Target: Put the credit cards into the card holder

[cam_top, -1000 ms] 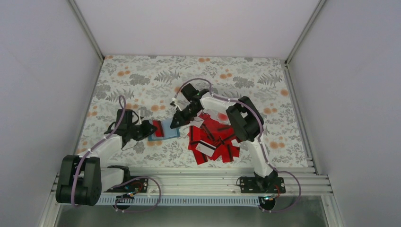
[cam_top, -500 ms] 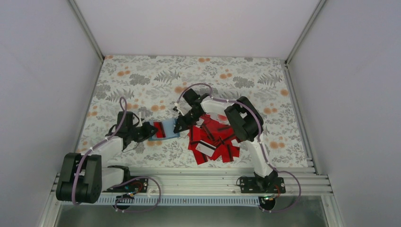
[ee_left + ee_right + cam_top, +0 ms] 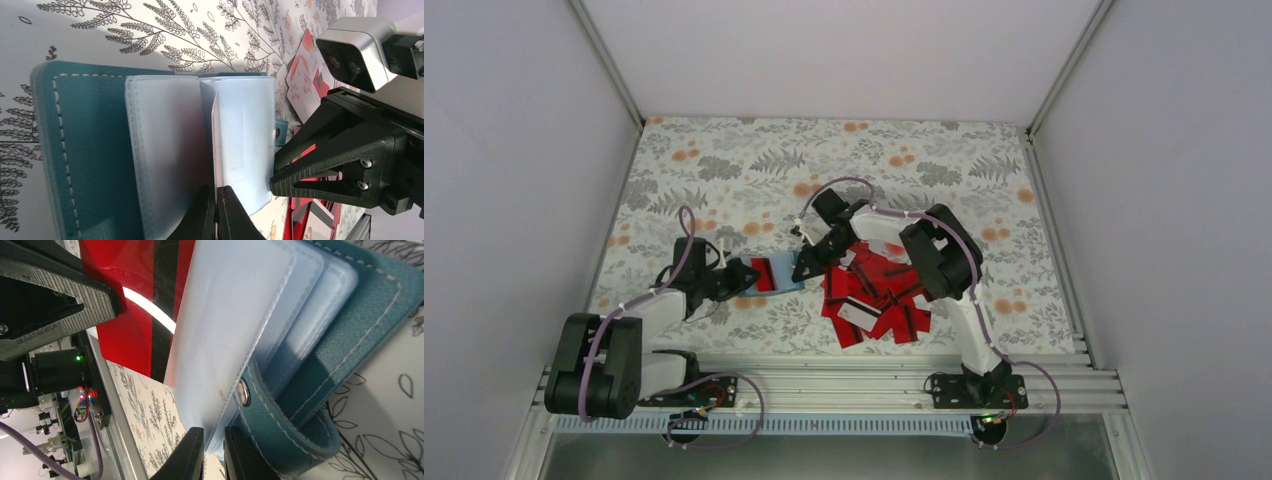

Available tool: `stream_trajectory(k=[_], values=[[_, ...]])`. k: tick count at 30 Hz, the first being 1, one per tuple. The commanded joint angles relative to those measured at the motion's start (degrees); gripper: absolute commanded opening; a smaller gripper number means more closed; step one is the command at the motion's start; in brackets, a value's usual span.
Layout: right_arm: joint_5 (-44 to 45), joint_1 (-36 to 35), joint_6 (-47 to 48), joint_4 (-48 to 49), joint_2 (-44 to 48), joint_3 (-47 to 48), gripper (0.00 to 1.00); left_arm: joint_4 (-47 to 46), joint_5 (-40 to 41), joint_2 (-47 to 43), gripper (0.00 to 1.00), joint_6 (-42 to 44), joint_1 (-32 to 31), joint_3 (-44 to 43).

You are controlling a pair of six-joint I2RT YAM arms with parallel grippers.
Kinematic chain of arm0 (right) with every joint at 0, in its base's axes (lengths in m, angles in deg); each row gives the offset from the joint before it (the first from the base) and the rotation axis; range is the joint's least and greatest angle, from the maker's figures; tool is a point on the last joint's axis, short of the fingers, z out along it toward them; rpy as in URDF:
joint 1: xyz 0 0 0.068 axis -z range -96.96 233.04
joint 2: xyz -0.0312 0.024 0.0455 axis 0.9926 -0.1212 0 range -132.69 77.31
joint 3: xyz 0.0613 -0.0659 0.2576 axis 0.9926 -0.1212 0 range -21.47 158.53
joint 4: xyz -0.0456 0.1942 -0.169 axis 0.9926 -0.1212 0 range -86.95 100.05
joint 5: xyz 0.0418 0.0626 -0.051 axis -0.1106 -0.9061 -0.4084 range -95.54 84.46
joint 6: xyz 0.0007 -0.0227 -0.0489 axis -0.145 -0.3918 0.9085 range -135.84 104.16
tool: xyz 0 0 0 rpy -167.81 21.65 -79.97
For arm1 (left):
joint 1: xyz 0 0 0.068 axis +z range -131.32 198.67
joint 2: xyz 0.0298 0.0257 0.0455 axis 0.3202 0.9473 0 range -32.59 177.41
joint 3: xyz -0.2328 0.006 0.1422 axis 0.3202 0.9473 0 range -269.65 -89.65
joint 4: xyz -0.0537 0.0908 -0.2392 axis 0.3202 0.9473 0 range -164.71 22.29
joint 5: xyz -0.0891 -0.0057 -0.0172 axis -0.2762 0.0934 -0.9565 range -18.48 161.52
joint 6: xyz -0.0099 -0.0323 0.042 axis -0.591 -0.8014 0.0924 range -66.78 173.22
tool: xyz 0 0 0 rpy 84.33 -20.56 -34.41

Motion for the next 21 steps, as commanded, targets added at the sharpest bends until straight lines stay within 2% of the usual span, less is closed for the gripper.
stream_trajectory(k=[1,6,21], values=[[5.0,0.0,0.9,-1.2,-0.1,-1.9,0.12,-4.5,-1.2,1.7,0.02,0.0,0.0,1.6],[5.1,0.1,1.3,-2.0,-0.9,-1.1,0.12,-6.8,-3.1,5.0,0.02,0.4,0.0,1.7],[5.4,0.3,1.4,-2.9,-1.8,0.8,0.12,-2.2,-4.0,8.8,0.02,4.8,0.1,-2.2]])
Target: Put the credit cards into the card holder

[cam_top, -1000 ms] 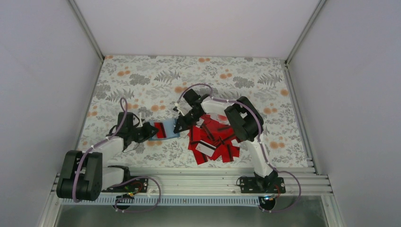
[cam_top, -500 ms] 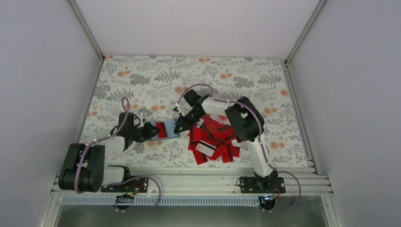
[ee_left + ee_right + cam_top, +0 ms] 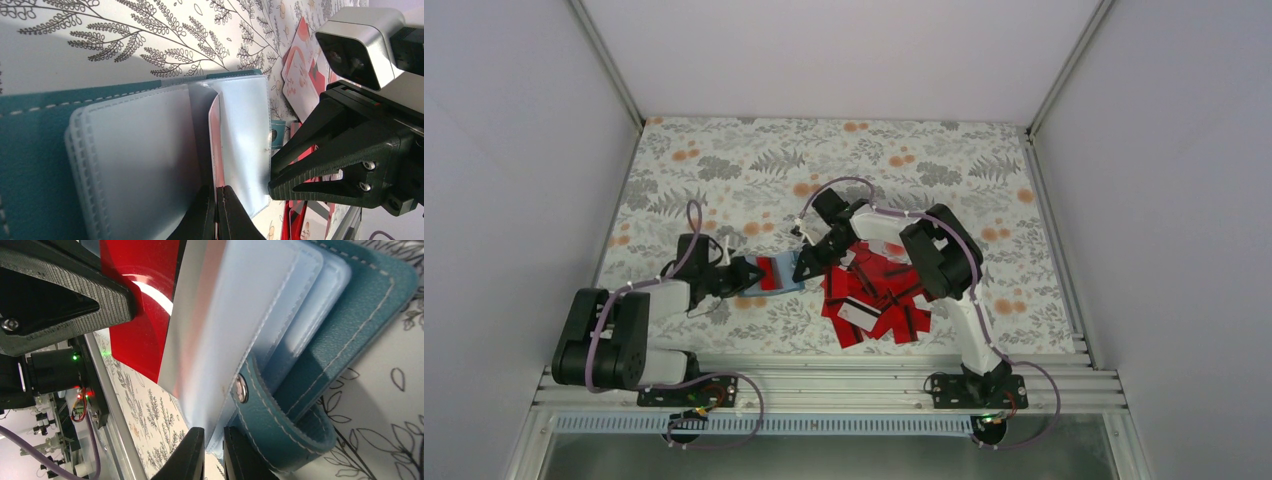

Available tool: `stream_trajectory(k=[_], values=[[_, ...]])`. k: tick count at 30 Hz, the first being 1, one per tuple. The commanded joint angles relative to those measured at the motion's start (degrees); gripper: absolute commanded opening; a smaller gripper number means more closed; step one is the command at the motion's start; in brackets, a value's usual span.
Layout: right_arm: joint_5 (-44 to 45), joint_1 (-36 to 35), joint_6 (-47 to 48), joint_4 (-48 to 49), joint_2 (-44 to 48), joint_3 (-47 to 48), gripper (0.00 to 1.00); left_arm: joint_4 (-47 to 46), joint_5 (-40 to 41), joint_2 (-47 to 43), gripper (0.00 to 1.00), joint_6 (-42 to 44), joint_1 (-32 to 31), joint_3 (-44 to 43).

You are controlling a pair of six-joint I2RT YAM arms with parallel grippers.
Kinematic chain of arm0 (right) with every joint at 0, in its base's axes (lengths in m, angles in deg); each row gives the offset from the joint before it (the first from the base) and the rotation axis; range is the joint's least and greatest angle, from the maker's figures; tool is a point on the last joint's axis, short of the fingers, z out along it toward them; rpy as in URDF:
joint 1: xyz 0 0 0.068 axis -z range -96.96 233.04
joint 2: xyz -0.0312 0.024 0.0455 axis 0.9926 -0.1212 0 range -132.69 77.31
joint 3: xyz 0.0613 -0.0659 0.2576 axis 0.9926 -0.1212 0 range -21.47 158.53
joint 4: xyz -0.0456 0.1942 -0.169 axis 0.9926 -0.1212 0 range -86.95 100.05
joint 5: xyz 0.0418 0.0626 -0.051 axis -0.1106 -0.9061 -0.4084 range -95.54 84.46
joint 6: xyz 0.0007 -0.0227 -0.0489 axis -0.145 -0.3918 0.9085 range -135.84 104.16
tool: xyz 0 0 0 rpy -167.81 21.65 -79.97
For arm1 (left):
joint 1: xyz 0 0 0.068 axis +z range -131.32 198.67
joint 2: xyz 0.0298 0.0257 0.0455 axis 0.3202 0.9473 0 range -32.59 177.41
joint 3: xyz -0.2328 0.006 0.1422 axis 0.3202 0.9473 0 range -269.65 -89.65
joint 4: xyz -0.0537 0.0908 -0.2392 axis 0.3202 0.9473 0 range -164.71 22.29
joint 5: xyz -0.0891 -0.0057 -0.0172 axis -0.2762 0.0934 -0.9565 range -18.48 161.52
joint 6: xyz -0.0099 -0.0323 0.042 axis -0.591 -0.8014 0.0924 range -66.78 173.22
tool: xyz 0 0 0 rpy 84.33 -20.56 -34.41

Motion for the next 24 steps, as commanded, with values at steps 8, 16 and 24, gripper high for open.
stream_trajectory(k=[8,16,24], values=[[5.7,0.4,0.9,-0.5,3.4,0.9,0.16,6.0,0.8,1.2,0.03,5.2,-0.1,-2.3],[6.1,0.7,-0.9,1.4,5.2,1.7,0.18,8.1,1.1,1.7,0.02,6.7,-0.1,-3.6],[10.6,1.1,-3.0,1.8,1.1,1.9,0.08,8.9,1.0,2.7,0.02,7.1,-0.1,-4.4]])
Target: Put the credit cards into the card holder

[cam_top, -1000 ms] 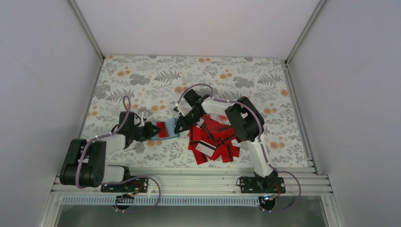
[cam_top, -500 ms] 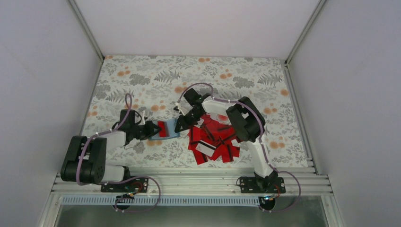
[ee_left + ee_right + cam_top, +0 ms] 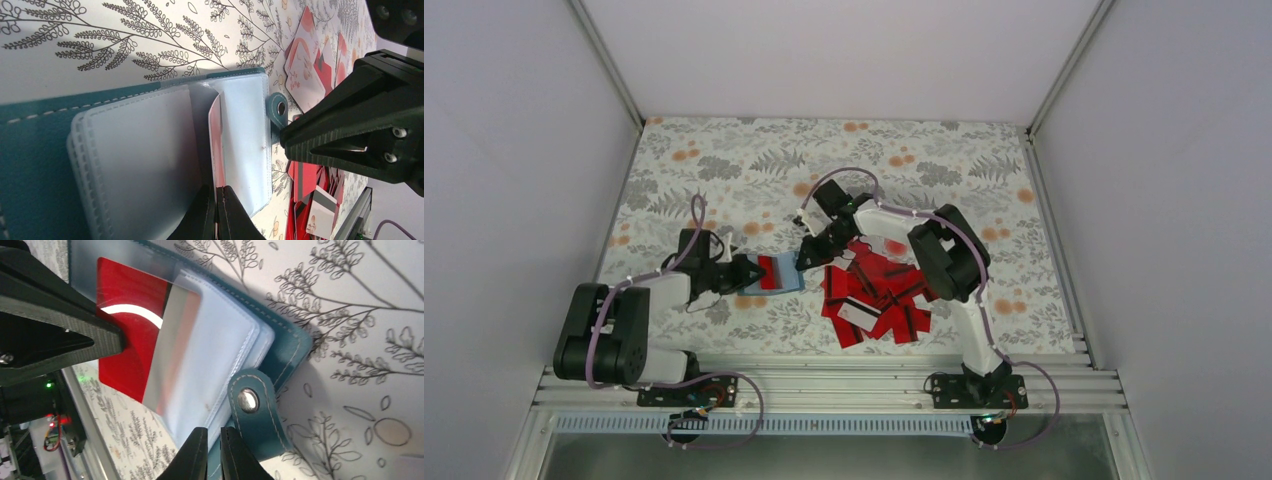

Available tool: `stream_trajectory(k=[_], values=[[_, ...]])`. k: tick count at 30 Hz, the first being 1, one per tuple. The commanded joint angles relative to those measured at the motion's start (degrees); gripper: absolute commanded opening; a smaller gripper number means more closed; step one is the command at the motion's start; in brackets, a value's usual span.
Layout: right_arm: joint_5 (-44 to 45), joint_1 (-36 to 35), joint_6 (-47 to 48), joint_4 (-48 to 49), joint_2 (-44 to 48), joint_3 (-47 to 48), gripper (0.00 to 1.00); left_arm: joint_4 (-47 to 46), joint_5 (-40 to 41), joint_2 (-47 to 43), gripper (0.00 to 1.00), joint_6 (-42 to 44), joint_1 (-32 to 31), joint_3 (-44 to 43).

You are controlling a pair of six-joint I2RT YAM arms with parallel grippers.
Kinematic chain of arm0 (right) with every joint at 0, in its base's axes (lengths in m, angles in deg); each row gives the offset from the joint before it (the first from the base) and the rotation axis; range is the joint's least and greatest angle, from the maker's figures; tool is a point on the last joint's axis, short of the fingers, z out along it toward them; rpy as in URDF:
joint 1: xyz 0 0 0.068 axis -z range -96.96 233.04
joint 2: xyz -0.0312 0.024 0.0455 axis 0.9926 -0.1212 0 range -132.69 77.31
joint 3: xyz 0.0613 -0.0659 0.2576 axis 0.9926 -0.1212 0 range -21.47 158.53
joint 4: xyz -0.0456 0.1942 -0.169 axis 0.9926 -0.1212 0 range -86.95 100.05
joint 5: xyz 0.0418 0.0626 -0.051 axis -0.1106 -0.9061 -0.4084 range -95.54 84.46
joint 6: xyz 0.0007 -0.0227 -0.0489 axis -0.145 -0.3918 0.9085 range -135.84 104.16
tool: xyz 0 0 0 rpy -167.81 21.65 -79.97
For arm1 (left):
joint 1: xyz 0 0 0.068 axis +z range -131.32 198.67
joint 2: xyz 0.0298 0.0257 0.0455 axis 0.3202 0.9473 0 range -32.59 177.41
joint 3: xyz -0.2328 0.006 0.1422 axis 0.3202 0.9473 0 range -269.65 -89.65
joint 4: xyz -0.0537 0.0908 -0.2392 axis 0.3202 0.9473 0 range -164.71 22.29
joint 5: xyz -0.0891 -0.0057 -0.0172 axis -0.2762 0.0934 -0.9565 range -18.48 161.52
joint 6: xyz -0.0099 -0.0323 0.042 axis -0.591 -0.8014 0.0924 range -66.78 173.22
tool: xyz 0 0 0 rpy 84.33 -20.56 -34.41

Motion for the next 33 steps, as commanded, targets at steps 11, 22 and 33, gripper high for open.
stream_trajectory(k=[11,22,33], values=[[1.7,0.4,-0.5,1.7,-4.0,0.6,0.04,2.8,0.6,3.4,0.02,2.3,-0.3,-1.6],[1.1,0.4,0.1,1.4,-4.3,0.5,0.04,1.8,0.3,5.7,0.02,1.3,-1.1,-2.7],[1.5,0.4,0.7,0.7,-4.5,1.2,0.04,5.0,1.2,7.3,0.07,2.1,-1.7,-5.7]])
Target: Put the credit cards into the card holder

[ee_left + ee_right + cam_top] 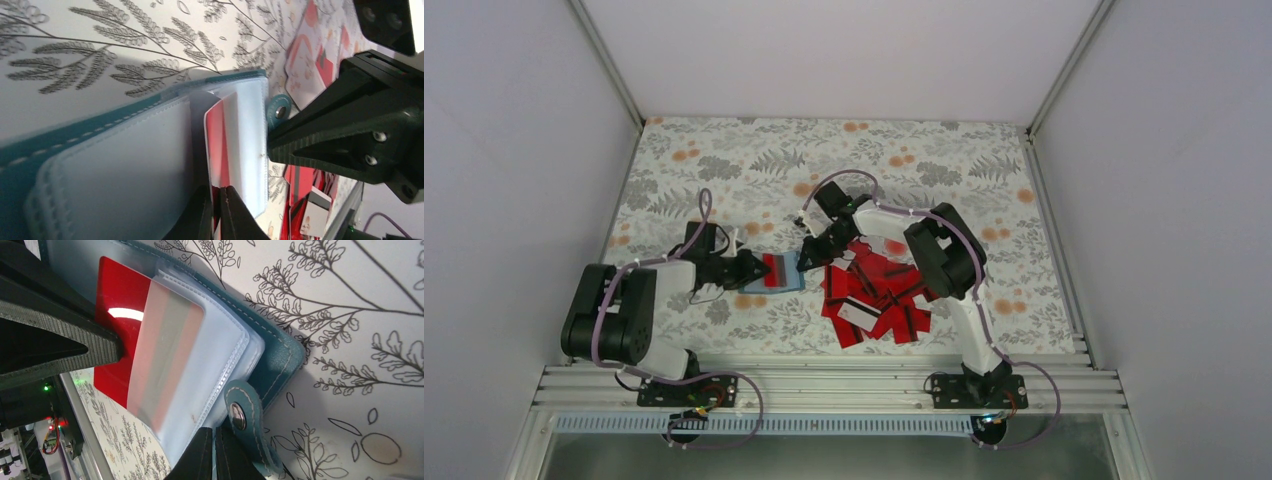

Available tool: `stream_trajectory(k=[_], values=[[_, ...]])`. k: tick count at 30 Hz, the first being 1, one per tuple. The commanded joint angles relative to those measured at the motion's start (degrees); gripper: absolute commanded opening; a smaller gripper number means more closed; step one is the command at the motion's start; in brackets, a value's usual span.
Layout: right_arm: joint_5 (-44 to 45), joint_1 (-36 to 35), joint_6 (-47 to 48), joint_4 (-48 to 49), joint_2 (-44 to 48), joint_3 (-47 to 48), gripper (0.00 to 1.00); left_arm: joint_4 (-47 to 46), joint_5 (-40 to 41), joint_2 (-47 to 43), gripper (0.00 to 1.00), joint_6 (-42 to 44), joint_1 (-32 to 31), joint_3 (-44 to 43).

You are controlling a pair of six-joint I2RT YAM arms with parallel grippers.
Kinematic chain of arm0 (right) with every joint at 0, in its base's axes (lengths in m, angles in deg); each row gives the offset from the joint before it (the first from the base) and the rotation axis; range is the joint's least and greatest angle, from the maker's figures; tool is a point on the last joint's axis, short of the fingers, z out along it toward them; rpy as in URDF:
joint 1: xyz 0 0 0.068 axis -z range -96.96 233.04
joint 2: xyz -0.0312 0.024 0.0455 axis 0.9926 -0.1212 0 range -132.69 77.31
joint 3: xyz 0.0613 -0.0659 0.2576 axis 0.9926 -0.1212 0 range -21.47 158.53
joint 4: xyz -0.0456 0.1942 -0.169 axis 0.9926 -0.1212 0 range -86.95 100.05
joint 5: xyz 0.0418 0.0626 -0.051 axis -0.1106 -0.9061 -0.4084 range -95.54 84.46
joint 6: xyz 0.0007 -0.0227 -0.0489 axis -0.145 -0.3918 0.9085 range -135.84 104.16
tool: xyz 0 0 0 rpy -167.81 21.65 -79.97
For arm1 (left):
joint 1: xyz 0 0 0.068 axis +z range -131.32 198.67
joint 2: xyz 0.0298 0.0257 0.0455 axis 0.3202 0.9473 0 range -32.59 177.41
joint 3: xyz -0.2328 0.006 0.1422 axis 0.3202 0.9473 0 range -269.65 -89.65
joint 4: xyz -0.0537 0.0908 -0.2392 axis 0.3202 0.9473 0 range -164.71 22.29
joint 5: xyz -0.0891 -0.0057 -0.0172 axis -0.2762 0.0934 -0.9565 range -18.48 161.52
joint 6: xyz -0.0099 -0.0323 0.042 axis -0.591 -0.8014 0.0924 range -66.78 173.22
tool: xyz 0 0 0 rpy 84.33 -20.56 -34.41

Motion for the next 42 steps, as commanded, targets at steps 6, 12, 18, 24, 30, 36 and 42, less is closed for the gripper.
stream_trajectory(k=[6,12,18,24,30,36,42], values=[[1.9,0.1,1.7,-0.4,-2.3,0.7,0.04,8.6,5.2,0.2,0.28,4.1,-0.6,-3.3],[2.1,0.1,1.9,-0.7,-2.4,0.9,0.04,14.4,8.3,-0.1,0.37,4.8,-0.7,-7.1],[1.7,0.1,1.8,-0.9,-2.9,1.7,0.04,20.7,12.4,0.8,0.38,5.1,-2.1,-10.1],[0.6,0.1,1.5,-0.6,-3.7,1.9,0.04,22.8,14.3,1.4,0.38,4.1,-4.2,-12.1],[0.3,0.1,1.2,-0.4,-4.0,1.9,0.04,24.1,15.6,1.8,0.39,2.2,-6.3,-13.3],[0.5,0.1,1.3,-0.3,-3.9,1.9,0.04,24.5,15.9,2.1,0.38,1.0,-7.7,-14.8],[0.5,0.1,1.4,-0.4,-3.7,1.7,0.04,24.9,16.1,2.5,0.38,0.6,-8.2,-16.1]])
